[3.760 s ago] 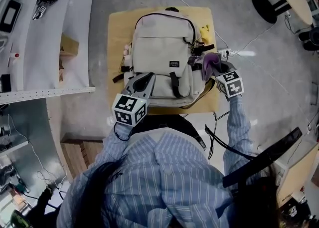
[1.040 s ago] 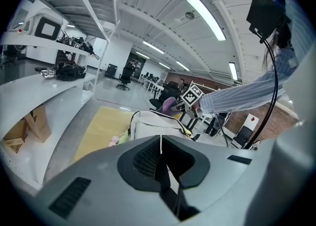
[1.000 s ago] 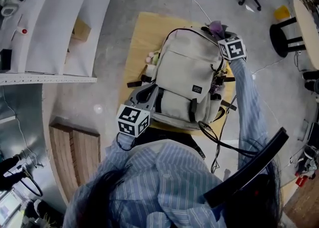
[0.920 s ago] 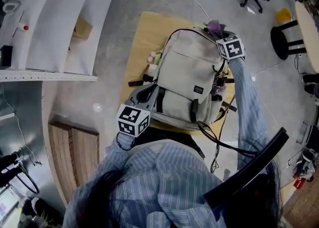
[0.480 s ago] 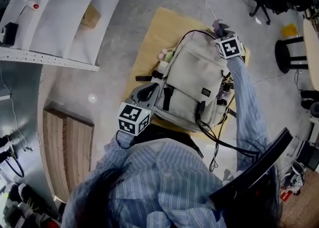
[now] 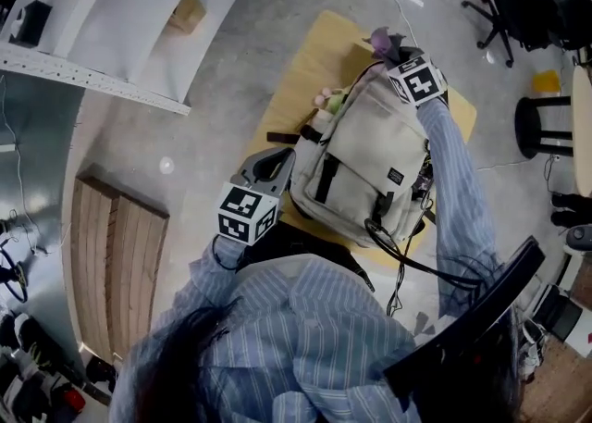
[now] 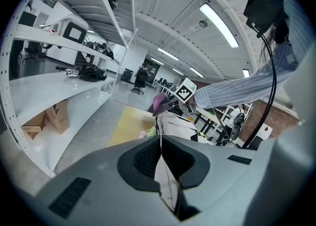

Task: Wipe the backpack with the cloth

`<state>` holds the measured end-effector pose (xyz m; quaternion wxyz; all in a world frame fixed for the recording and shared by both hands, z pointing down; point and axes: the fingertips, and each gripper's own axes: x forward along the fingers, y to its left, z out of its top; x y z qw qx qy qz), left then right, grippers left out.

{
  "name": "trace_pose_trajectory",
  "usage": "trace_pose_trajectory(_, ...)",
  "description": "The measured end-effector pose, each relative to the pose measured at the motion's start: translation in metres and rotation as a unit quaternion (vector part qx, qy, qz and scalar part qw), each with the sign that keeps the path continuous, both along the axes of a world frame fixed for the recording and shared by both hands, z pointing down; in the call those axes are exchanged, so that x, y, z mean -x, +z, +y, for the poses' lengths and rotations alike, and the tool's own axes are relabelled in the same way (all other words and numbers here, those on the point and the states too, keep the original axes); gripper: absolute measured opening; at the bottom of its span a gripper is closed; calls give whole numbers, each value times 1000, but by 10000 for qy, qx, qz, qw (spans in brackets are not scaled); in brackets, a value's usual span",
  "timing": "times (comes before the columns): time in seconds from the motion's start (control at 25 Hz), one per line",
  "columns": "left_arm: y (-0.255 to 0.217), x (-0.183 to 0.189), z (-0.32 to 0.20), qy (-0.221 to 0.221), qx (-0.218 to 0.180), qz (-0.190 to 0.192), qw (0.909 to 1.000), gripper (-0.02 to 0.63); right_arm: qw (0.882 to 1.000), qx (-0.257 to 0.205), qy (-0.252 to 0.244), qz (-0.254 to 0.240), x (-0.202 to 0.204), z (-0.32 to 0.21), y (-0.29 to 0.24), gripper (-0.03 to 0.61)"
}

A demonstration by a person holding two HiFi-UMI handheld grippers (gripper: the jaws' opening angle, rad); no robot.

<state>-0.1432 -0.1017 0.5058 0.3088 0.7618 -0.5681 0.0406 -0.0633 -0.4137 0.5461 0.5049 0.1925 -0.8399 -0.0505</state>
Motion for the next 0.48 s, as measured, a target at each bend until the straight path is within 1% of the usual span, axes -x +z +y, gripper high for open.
trace_pose_trajectory(0.12, 4, 11, 7, -170, 33, -7, 9998, 12, 9996, 81, -270, 21, 25, 10, 5, 41)
trace_pose_trajectory(0.24, 9, 23, 14, -370, 82, 6, 9993, 12, 9991, 126, -397, 88, 41, 13, 11, 41)
trace_pose_trajectory(0.48, 15, 39, 25, -655, 126, 5, 9978, 12, 9989, 140, -370, 254, 43, 19, 17, 41)
